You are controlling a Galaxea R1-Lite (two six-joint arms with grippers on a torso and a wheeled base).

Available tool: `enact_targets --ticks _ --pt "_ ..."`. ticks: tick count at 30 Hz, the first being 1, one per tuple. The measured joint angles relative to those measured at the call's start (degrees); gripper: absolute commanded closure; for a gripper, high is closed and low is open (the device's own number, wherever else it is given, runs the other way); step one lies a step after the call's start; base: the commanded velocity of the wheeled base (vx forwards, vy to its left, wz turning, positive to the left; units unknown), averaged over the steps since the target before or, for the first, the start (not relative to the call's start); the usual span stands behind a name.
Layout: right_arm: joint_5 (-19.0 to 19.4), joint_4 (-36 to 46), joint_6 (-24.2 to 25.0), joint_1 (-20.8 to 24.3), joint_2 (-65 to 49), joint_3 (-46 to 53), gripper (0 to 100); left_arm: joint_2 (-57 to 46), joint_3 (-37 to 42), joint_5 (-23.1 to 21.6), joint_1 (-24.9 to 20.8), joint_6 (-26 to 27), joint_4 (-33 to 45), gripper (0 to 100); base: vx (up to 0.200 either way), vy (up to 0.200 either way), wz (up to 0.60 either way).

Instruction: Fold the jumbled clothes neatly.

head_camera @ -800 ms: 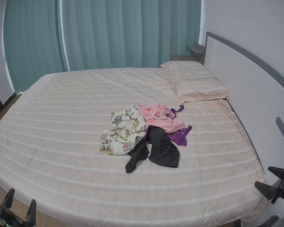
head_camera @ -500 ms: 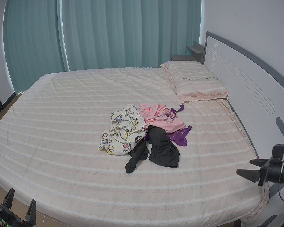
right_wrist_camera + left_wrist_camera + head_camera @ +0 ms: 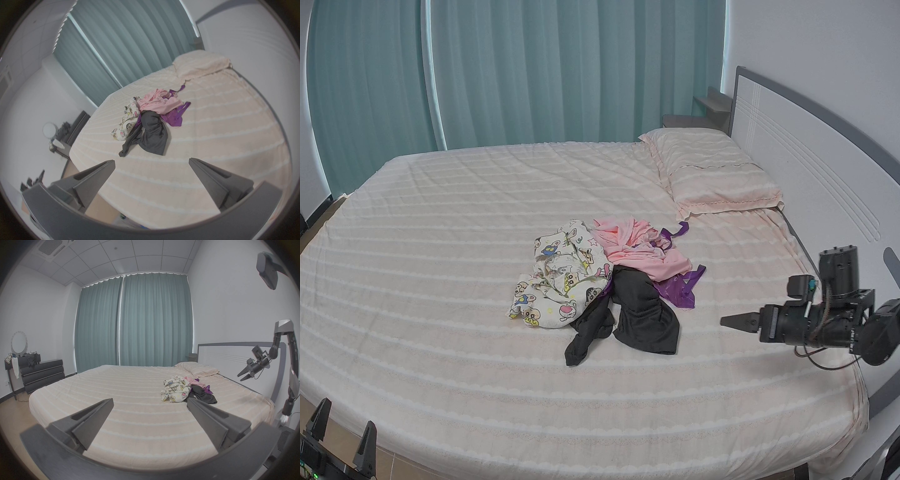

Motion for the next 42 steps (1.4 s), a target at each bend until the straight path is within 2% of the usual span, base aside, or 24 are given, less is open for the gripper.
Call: enact_targets --ticks 5,10,24,42 --pt "-5.0 -3.7 8.6 3.4 9.8 -6.7 0 0.0 0.0 0.0 0.0 0.1 0.0 0 0.000 0.000 0.00" --pt "-9.4 -6.2 11.4 5.5 17.8 -12.5 0 0.0 0.0 -0.1 0.0 0.1 0.0 0 0.000 0.000 0.00" --pt "-14.6 -7.0 12.2 7.6 34.1 -24.9 0 0.0 0.0 -0.1 0.0 0.1 0.0 0 0.000 0.000 0.00" --pt "-17.4 -7.0 12.2 11.6 46.5 -36.7 0 0.0 0.0 0.0 0.0 0.1 0.0 0 0.000 0.000 0.00"
